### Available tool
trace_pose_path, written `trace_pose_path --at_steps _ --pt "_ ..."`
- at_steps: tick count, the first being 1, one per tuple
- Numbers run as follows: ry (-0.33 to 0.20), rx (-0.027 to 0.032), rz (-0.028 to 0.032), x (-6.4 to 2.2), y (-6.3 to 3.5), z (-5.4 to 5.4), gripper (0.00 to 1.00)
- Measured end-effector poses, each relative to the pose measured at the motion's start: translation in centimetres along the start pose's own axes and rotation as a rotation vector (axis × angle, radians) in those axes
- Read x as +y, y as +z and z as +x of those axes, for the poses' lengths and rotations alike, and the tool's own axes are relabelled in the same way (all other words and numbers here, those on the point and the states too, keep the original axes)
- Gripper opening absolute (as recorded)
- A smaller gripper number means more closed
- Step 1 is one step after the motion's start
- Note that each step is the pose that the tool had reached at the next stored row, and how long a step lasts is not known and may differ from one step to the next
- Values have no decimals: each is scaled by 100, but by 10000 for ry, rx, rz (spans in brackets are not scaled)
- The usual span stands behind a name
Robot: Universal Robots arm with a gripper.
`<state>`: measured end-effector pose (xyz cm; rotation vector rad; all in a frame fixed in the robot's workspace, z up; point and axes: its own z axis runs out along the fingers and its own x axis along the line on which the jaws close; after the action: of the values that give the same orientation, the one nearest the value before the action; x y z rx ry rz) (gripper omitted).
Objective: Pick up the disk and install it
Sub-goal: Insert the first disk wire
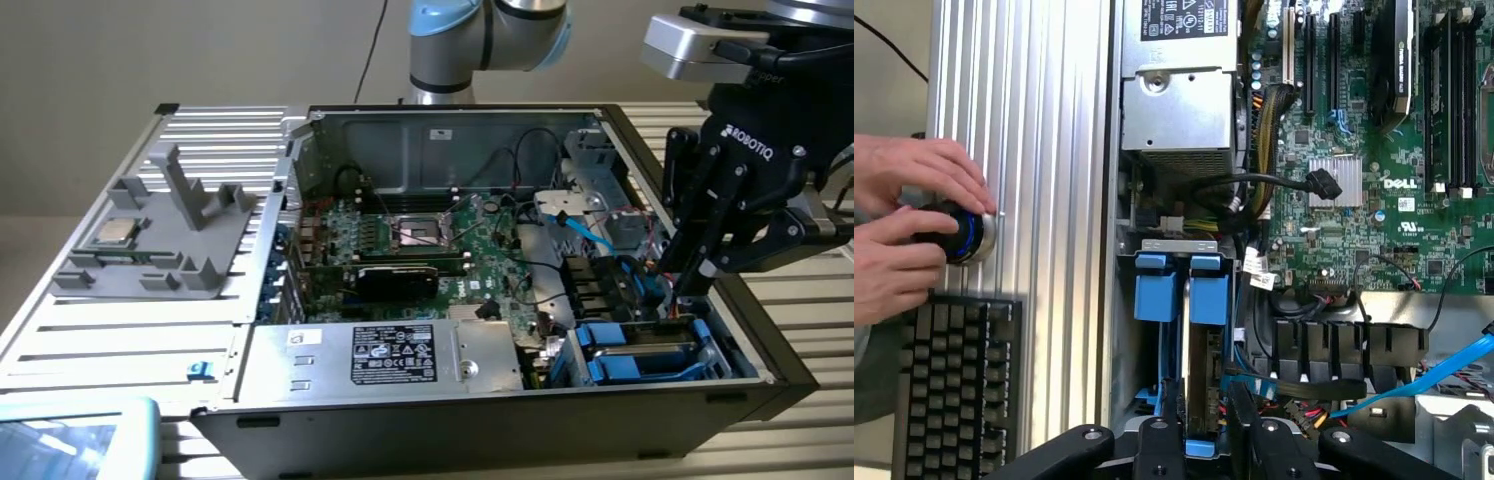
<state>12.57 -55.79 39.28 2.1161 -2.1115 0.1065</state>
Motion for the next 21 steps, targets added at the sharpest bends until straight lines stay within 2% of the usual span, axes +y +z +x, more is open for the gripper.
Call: trace_pose_path --at_steps 3,8,12,17,21 --pt "2 0 2 18 3 -1 31" --pt "66 1 10 108 39 -18 31" --pt "77 2 3 118 57 -21 31" --pt "314 -25 -78 114 126 -32 31" --pt "534 -87 -126 108 180 -40 31"
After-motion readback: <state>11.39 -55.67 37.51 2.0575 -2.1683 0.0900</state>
